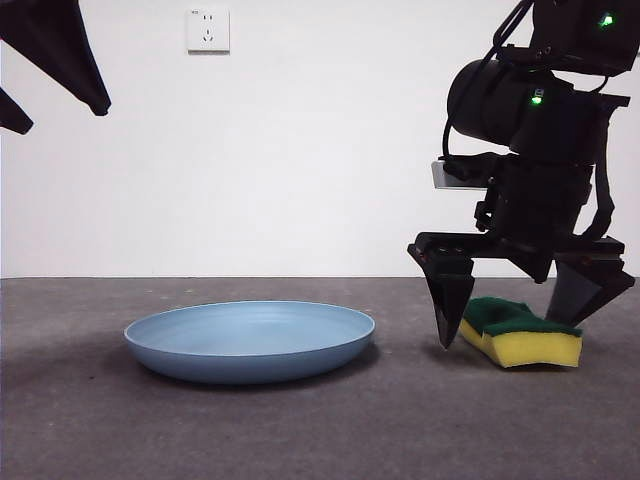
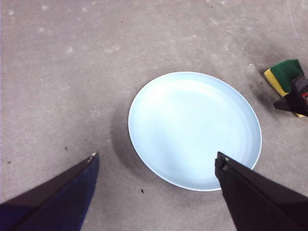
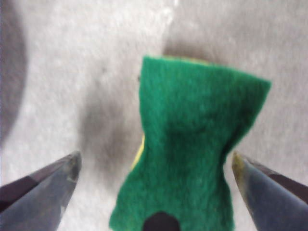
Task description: Pick up the plate,pick up the cloth,clean the plate with the cloth
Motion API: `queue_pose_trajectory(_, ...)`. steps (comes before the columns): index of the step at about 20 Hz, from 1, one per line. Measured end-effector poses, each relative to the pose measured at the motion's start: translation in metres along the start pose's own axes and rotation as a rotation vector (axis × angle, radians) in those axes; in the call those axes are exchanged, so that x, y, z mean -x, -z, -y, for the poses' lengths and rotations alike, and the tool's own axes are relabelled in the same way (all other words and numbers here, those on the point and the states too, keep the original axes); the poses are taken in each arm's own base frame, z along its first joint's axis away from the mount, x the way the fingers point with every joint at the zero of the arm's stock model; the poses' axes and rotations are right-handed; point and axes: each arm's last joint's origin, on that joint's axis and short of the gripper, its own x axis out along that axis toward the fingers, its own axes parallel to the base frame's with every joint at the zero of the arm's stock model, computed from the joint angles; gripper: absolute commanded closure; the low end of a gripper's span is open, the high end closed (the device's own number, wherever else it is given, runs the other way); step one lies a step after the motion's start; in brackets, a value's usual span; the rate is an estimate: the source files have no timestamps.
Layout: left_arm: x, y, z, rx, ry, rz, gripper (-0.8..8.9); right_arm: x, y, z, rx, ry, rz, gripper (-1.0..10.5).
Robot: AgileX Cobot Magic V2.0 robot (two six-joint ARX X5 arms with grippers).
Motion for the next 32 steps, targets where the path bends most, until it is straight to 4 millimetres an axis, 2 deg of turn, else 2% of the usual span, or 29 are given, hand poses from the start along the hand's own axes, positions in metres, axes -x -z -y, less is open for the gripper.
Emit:
queue_pose_trajectory(3,0.000,0.000,0.000,0.000,-0.002,-0.004,4.13,0.003,0.000,0.000,0.000,-0.001,0.006,2.5)
queue_pose_trajectory(7,0.000,-0.001,0.000,0.001,-0.003,0.007,4.13,0.048,-0.006,0.003,-0.009,-0.025,0.149,2.6)
queue_pose_trajectory(8,0.000,-0.001,0.000,0.001,-0.003,0.009,4.13,0.059,-0.005,0.004,-0.008,-0.034,0.162,3.2)
queue_pose_trajectory(11,0.000,-0.002,0.000,0.001,-0.011,0.017,4.20,0.093,0.005,0.005,0.005,-0.120,0.177,8.1)
queue_pose_trajectory(12,0.000,-0.002,0.000,0.001,-0.017,0.021,5.16,0.103,0.007,0.006,0.007,-0.138,0.194,9.2)
queue_pose_trajectory(13,0.000,-0.002,0.000,-0.001,-0.019,0.021,7.04,0.114,0.010,0.005,0.012,-0.147,0.225,9.6)
queue_pose_trajectory(14,0.000,-0.002,0.000,-0.003,-0.019,0.021,8.46,0.124,0.012,0.005,0.017,-0.155,0.255,9.6)
queue_pose_trajectory(15,0.000,-0.002,0.000,-0.003,-0.019,0.021,8.22,0.134,0.015,0.003,0.025,-0.167,0.289,9.6)
queue_pose_trajectory(19,0.000,-0.003,0.000,-0.018,-0.021,0.038,8.22,0.170,0.028,-0.005,0.076,-0.219,0.406,9.6)
queue_pose_trajectory(22,0.001,-0.007,0.000,-0.019,-0.038,0.097,8.22,0.188,0.037,-0.014,0.135,-0.271,0.494,9.6)
queue_pose_trajectory(24,0.003,0.001,-0.002,-0.016,-0.037,0.149,8.22,0.196,0.048,-0.020,0.158,-0.285,0.590,9.6)
queue_pose_trajectory(27,0.006,0.021,-0.006,-0.006,-0.047,0.226,8.22,0.193,0.067,-0.023,0.167,-0.261,0.666,9.6)
queue_pose_trajectory(32,0.010,0.067,-0.015,0.020,-0.036,0.341,8.22,0.165,0.107,-0.013,0.160,-0.254,0.708,9.6)
